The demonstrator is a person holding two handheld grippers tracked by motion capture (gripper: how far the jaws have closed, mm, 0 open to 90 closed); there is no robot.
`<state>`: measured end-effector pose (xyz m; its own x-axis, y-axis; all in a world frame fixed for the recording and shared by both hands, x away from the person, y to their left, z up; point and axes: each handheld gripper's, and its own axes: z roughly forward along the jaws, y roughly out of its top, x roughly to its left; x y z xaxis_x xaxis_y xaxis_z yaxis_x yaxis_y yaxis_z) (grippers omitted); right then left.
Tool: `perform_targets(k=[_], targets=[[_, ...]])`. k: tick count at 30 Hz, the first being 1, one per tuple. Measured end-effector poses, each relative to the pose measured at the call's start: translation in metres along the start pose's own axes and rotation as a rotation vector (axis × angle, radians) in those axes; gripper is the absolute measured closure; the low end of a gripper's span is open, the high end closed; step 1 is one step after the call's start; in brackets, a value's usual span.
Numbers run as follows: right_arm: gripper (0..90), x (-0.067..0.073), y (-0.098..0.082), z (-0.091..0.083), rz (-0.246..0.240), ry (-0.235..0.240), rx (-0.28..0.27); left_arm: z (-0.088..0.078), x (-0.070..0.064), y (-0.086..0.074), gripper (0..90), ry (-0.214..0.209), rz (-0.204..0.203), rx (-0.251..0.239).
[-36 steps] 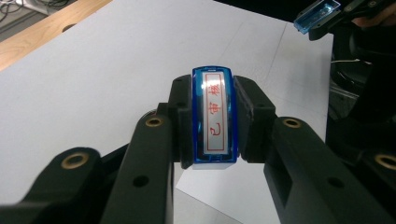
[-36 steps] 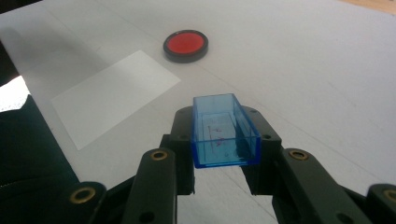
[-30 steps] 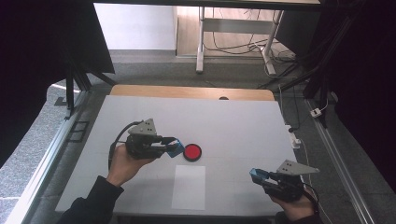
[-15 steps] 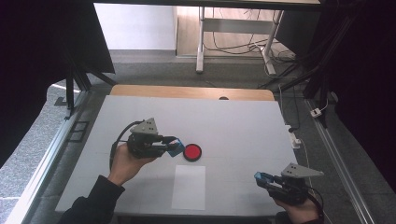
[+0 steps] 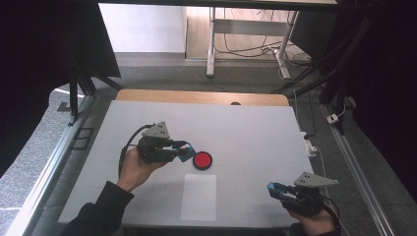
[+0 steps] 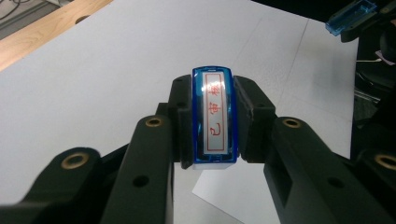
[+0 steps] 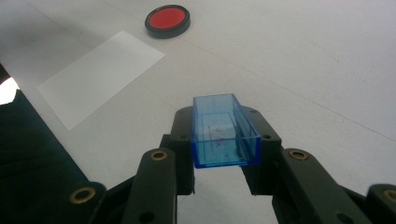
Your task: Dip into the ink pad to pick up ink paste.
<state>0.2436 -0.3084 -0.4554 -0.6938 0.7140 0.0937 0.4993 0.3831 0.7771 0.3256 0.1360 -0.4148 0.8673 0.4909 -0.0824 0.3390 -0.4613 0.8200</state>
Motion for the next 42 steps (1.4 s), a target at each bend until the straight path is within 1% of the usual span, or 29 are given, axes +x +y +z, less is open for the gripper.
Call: perform_targets(k=[6,11,19,23,28,32,40,42], targets=[[68.5,-0.001,0.000,-0.001,0.002,0.008,0.000,0.008,0.003,0.006,70.6,0.003,0.000,0.014],[68.6,-0.001,0.000,-0.001,0.007,0.010,-0.007,0.016,0.006,0.010,70.6,-0.005,-0.006,0.026],[68.5,-0.001,-0.001,-0.001,0.010,0.012,-0.014,0.028,0.013,0.012,70.7,-0.019,-0.044,0.042],[68.5,-0.002,-0.001,-0.002,0.016,0.015,-0.019,0.035,0.013,0.014,70.8,-0.037,-0.044,0.045],[68.6,-0.002,-0.001,-0.002,0.011,0.012,-0.016,0.048,0.012,0.017,70.8,-0.029,-0.031,0.064],[68.6,-0.002,-0.001,-0.002,0.010,0.017,-0.018,0.058,0.013,0.016,70.8,-0.011,-0.019,0.087],[68.6,-0.001,-0.001,-0.002,0.006,0.023,-0.018,0.072,0.019,0.011,70.8,0.012,-0.035,0.110],[68.6,-0.001,-0.001,-0.002,0.005,0.023,-0.017,0.074,0.021,0.009,70.8,0.014,-0.044,0.114]])
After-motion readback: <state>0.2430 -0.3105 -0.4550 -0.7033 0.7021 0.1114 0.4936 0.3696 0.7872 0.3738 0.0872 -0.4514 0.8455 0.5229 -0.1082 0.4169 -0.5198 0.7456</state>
